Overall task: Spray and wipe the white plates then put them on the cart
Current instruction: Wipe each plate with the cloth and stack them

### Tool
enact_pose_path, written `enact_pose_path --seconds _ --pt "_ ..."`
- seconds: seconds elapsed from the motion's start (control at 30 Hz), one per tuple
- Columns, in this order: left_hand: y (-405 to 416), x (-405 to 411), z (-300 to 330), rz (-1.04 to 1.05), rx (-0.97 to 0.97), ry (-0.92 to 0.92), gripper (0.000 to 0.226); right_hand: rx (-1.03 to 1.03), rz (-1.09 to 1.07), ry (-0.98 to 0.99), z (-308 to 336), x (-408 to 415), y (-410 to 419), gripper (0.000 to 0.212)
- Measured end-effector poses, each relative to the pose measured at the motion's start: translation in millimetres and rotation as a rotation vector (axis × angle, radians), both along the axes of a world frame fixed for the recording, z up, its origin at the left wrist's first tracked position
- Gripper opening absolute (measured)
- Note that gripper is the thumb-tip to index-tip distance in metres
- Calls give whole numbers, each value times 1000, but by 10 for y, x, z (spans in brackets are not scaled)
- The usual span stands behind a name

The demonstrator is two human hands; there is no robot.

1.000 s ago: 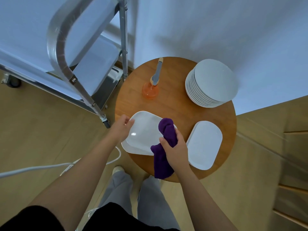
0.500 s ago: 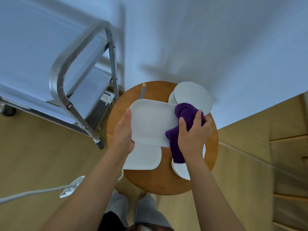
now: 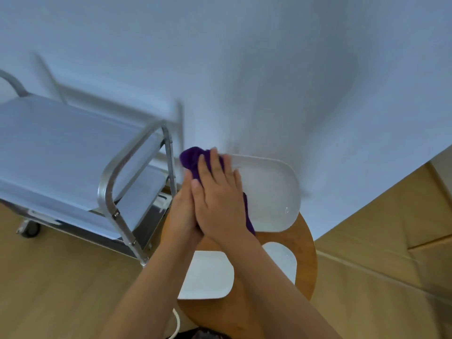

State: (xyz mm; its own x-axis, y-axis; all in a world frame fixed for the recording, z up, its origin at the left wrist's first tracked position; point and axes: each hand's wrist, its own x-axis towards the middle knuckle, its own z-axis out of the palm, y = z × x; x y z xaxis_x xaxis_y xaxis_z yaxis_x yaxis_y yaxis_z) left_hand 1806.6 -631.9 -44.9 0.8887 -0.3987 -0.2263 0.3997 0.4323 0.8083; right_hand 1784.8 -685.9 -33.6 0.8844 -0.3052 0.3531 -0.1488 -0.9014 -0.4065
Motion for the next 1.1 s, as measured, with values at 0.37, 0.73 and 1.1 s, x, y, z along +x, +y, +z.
enact_pose_path --seconds 0.37,0.73,1.1 --pt "146 137 609 159 -50 92 62 -271 140 -273 324 -412 -76 38" --pt "290 183 796 86 108 -137 54 -98 -370 -29 394 -531 -763 49" --pt "175 100 889 13 169 -282 50 -17 -246 -151 631 -93 -235 60"
